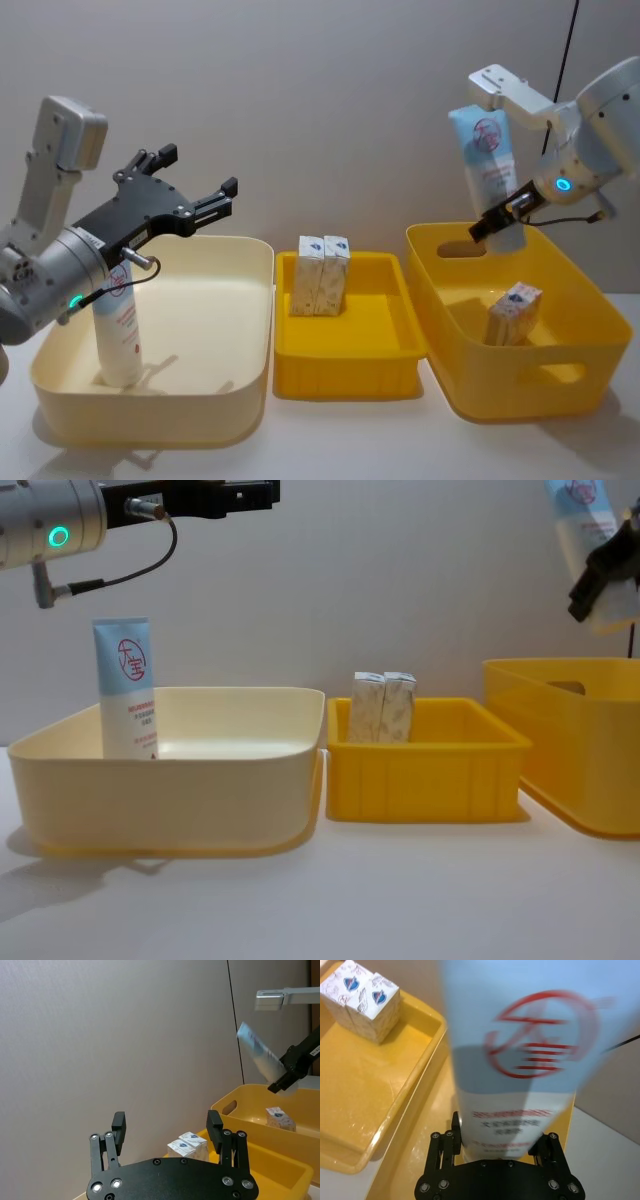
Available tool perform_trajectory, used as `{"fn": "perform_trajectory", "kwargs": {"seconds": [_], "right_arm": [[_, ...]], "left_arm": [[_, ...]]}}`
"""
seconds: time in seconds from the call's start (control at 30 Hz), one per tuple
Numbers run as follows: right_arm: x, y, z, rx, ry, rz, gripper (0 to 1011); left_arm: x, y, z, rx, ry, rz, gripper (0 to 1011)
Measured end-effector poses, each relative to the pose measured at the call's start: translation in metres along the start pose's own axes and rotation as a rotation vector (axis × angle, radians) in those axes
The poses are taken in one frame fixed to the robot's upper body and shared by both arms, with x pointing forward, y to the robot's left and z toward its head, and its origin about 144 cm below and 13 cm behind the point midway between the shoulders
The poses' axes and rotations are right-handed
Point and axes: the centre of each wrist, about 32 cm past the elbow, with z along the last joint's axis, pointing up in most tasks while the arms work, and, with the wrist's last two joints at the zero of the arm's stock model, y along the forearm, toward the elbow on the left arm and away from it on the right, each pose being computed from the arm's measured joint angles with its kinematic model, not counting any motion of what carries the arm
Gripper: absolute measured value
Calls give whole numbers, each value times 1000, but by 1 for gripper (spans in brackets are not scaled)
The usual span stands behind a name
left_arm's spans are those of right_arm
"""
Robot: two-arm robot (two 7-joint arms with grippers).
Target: Bimanual collaborative sorting of washing and personal care products
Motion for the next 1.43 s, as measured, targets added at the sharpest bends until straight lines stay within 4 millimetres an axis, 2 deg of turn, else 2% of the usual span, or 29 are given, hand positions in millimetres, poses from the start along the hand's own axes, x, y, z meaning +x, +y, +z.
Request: {"fn": "perform_trajectory", "kwargs": {"seconds": [0.03, 0.17, 0.23, 0.27, 0.4, 1.43], "right_arm": [[3, 1, 2, -24, 4, 10, 675], [10, 3, 5, -63, 13, 29, 783], [13, 4, 7, -85, 19, 39, 871], [16, 4, 8, -100, 23, 46, 871], [20, 4, 9, -127, 31, 58, 995], [29, 0, 10, -198, 50, 92, 1001]], "left_arm": [[0, 0, 0, 0, 0, 0, 1003], [0, 0, 0, 0, 0, 0, 1003], [0, 0, 0, 0, 0, 0, 1003], [0, 0, 0, 0, 0, 0, 1003], [0, 0, 0, 0, 0, 0, 1003], [0, 0, 0, 0, 0, 0, 1003]]}}
